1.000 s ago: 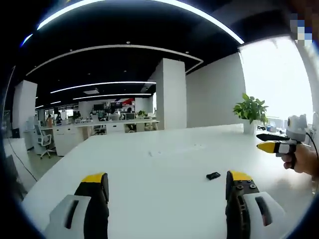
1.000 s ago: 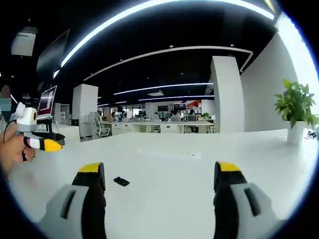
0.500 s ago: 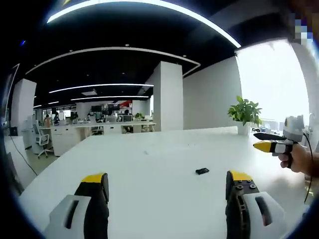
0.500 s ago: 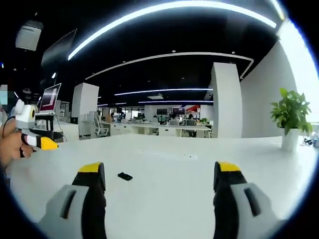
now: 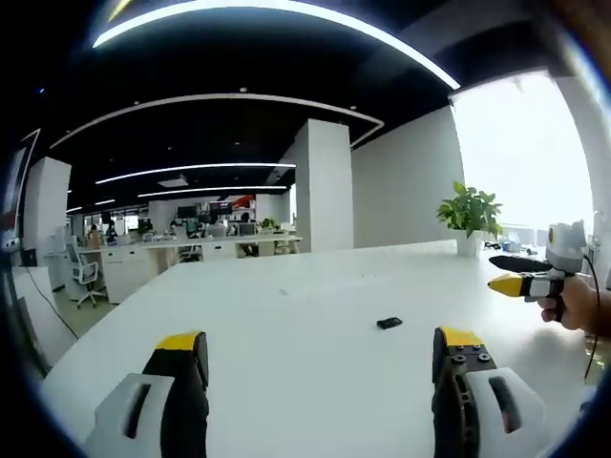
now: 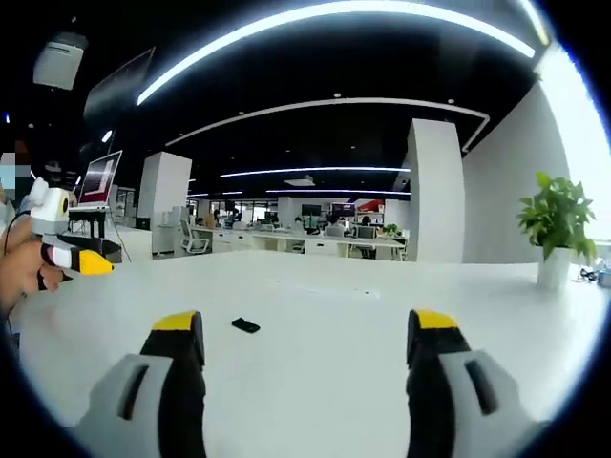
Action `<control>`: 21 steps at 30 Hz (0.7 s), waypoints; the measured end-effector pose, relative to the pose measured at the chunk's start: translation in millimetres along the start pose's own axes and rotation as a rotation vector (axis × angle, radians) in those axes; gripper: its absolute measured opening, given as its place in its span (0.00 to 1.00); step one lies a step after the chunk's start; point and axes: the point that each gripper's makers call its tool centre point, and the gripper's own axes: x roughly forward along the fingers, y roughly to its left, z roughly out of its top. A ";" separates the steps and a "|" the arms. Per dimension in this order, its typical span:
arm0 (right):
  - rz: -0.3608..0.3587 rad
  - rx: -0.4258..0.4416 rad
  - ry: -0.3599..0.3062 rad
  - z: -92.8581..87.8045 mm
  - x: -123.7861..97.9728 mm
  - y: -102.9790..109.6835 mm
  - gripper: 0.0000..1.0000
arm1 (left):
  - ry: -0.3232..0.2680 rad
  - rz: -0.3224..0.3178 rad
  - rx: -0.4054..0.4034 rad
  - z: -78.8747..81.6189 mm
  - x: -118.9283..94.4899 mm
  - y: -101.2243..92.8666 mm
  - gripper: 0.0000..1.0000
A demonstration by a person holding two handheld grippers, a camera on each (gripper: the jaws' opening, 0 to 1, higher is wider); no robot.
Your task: Snap the two parts of the plastic buckle together until the buckle closes and remains connected.
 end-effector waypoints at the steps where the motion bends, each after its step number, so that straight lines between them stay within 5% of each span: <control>1: -0.001 0.002 -0.005 2.0 -1.5 -0.3 0.88 | -0.003 -0.004 0.001 0.4 -1.9 -1.7 1.00; 21: -0.048 -0.004 -0.001 -2.0 -30.6 -8.9 0.88 | -0.009 0.005 -0.008 -13.3 -30.3 0.8 1.00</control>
